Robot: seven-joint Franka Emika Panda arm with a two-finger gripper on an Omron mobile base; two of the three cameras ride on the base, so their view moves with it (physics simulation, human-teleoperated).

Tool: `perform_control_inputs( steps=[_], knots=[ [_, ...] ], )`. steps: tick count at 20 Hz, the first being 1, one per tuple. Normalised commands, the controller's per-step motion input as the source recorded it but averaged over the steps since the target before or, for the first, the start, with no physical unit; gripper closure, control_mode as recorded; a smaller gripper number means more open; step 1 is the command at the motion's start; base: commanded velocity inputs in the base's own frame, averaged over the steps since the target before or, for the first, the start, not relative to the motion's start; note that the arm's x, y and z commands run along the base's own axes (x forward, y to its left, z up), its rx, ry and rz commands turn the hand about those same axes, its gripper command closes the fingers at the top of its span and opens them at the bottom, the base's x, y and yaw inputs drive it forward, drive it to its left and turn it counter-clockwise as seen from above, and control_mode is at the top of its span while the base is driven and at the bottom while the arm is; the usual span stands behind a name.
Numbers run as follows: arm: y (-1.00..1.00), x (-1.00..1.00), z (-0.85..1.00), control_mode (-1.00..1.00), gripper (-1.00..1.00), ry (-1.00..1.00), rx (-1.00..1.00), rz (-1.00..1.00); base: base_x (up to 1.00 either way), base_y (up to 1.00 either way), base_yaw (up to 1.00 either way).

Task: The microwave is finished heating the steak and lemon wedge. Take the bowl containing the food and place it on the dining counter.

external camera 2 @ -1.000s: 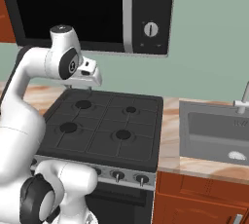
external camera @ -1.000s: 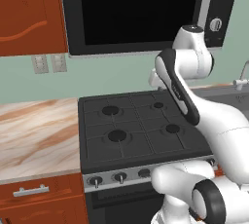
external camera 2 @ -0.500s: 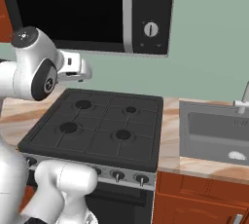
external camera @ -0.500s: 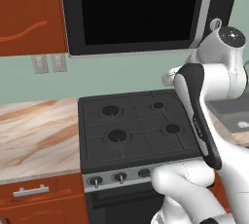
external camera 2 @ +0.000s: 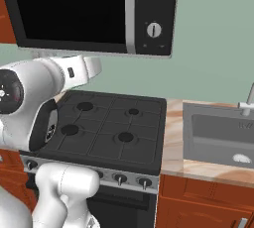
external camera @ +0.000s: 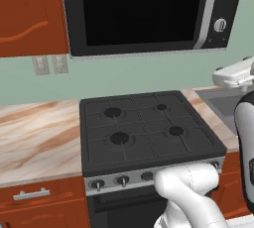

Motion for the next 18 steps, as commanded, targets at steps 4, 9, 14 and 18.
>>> perform_control_inputs(
  steps=[4,9,14,18],
  knots=[
    [-0.67,-0.32,0.48,-1.00,-1.00,-0.48,0.00,0.11,0.00,0.00,0.00],
    [-0.23,-0.01,0.16,-1.00,-1.00,-0.16,0.00,0.07,0.00,0.00,0.00],
    [-0.12,0.32,0.00,-1.00,-1.00,0.01,0.00,0.01,0.00,0.00,0.00],
    [-0.05,0.55,0.16,-1.00,-1.00,0.00,0.05,-0.01,0.00,0.00,0.00]
  ],
)
